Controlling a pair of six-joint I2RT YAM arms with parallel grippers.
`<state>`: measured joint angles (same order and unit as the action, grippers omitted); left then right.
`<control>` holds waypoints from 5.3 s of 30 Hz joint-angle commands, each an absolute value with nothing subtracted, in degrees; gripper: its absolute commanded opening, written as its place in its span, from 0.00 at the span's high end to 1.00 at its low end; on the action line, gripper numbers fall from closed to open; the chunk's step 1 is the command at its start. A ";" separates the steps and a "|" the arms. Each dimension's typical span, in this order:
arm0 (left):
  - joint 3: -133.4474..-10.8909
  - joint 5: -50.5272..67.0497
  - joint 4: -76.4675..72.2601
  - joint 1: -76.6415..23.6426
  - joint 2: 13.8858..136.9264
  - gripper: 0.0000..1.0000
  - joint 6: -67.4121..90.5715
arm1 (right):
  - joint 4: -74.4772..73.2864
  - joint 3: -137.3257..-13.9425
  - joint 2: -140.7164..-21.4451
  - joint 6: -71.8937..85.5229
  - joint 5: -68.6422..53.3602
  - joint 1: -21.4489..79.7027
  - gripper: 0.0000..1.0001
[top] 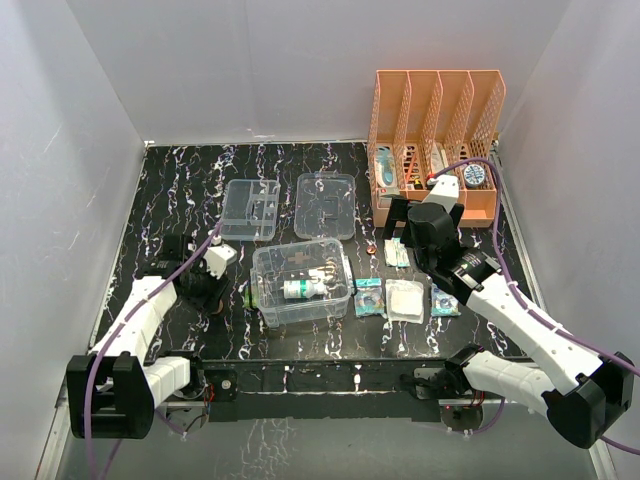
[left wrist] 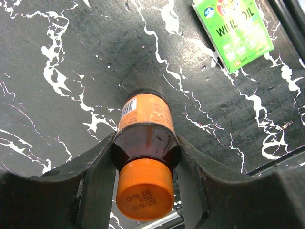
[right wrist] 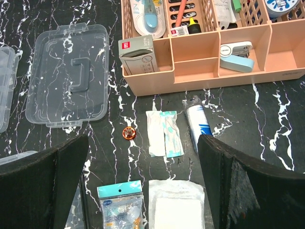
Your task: Organize the medicine kit
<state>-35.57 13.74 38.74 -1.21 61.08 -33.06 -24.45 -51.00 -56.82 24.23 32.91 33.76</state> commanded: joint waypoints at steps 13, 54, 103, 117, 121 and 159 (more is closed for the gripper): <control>-81.83 15.43 65.82 -0.88 77.83 1.00 -42.18 | -21.32 -50.85 -55.88 25.30 33.73 34.45 0.02; -105.17 -13.55 82.68 -48.45 102.61 1.00 -40.49 | -23.69 -46.94 -50.54 25.10 38.50 34.54 0.02; -102.48 -10.51 82.62 -52.13 113.45 0.22 -42.95 | -21.18 -42.58 -49.54 24.74 39.64 34.43 0.02; -104.84 -10.53 82.61 -52.04 111.93 0.18 -40.67 | -22.87 -43.32 -48.05 25.04 39.56 34.45 0.02; -105.45 -9.95 82.25 -52.03 112.49 0.20 -39.31 | -23.98 -43.42 -46.86 25.22 39.64 34.45 0.02; -96.98 15.14 48.61 -5.63 84.50 0.01 -2.30 | -42.20 -60.95 -75.21 12.30 15.96 14.36 0.08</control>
<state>-98.08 9.15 49.74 -6.04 84.14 -5.78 -39.07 -58.85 -73.25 14.15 18.87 15.16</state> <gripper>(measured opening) 0.985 0.927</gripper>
